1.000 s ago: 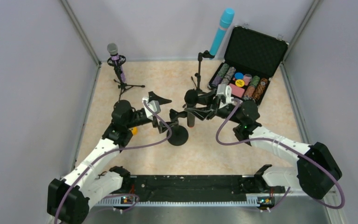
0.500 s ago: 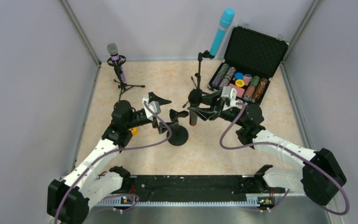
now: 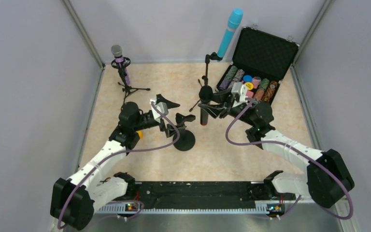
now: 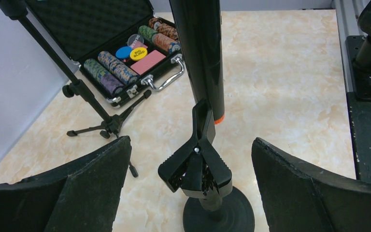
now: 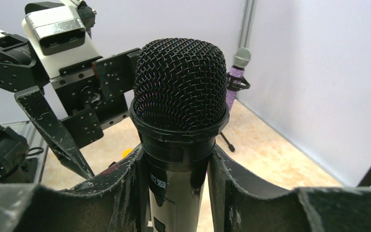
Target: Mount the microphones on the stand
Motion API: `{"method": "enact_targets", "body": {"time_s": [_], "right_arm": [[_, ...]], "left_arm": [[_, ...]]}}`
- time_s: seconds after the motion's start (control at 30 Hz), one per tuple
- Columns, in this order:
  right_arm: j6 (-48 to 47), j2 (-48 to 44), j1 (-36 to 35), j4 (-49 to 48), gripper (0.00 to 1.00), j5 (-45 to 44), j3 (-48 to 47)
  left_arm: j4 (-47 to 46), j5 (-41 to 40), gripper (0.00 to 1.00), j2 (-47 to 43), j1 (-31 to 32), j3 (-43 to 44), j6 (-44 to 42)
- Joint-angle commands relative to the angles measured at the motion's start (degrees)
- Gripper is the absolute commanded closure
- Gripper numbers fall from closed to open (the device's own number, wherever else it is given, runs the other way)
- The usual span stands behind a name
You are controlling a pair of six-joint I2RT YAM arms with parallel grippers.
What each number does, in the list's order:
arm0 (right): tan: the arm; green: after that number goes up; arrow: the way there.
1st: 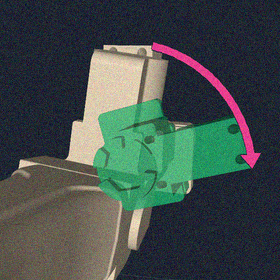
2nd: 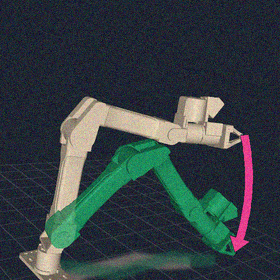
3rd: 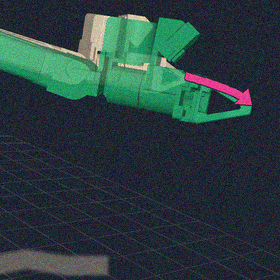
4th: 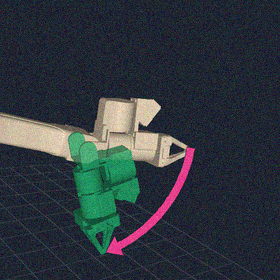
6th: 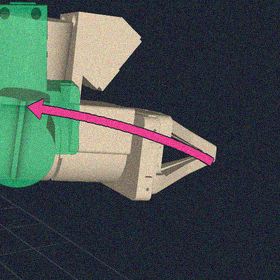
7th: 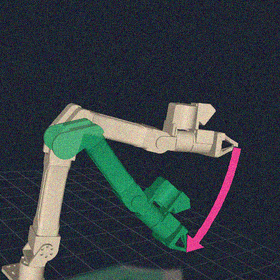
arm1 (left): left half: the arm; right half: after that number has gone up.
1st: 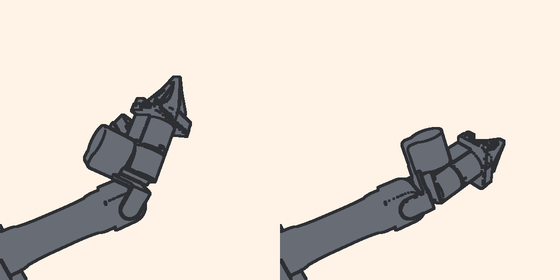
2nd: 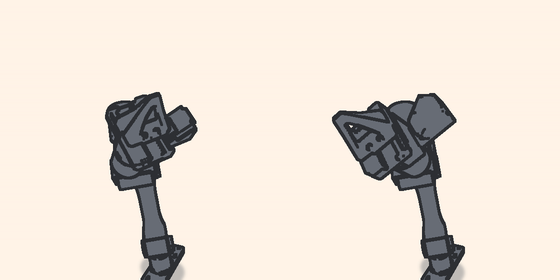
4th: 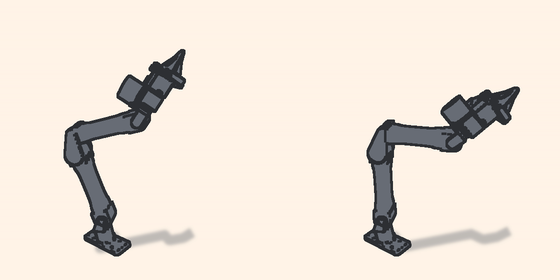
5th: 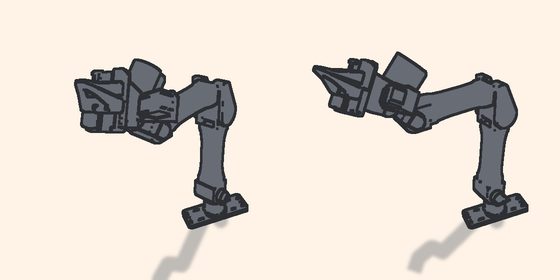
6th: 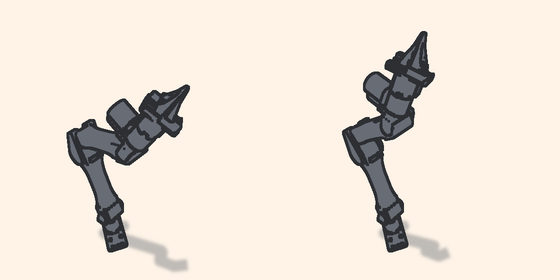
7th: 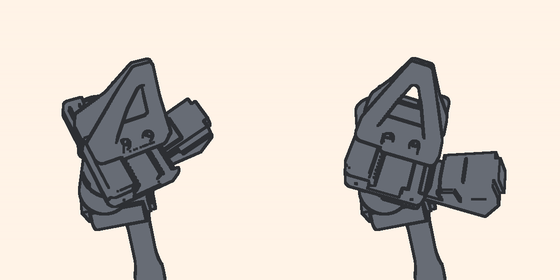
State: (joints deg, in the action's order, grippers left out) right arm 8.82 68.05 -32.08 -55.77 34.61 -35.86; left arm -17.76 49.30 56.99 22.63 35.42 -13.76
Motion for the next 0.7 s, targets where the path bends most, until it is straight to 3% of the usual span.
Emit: {"method": "enact_targets", "body": {"time_s": [0.0, 0.53, 0.57, 0.6, 0.63, 0.67], "right_arm": [[2.94, 2.28, 0.26, -7.12, 1.00, 3.58, -4.49], [4.22, 6.02, 0.26, -8.48, 1.00, 4.99, -7.60], [4.24, 6.04, 0.24, -8.41, 1.00, 5.03, -7.57], [4.19, 6.16, 0.26, -8.39, 1.00, 5.08, -7.56], [4.27, 6.28, 0.26, -8.44, 1.00, 5.02, -7.56], [4.52, 6.49, 0.19, -8.67, 1.00, 4.79, -7.61]], "left_arm": [[-5.73, 1.72, 0.01, 0.56, -0.13, -0.62, 0.69], [-6.34, 1.47, 0.04, 4.90, -0.13, -0.90, -1.02], [-6.30, 1.26, 0.09, 5.05, -0.13, -0.95, -1.17], [-6.02, 1.88, 0.35, 5.11, -0.14, -0.89, -1.72], [-5.69, 2.09, 0.91, 5.23, -0.13, -0.68, -2.47], [-5.68, 1.93, 1.00, 5.40, -0.18, -0.58, -1.88]]}}
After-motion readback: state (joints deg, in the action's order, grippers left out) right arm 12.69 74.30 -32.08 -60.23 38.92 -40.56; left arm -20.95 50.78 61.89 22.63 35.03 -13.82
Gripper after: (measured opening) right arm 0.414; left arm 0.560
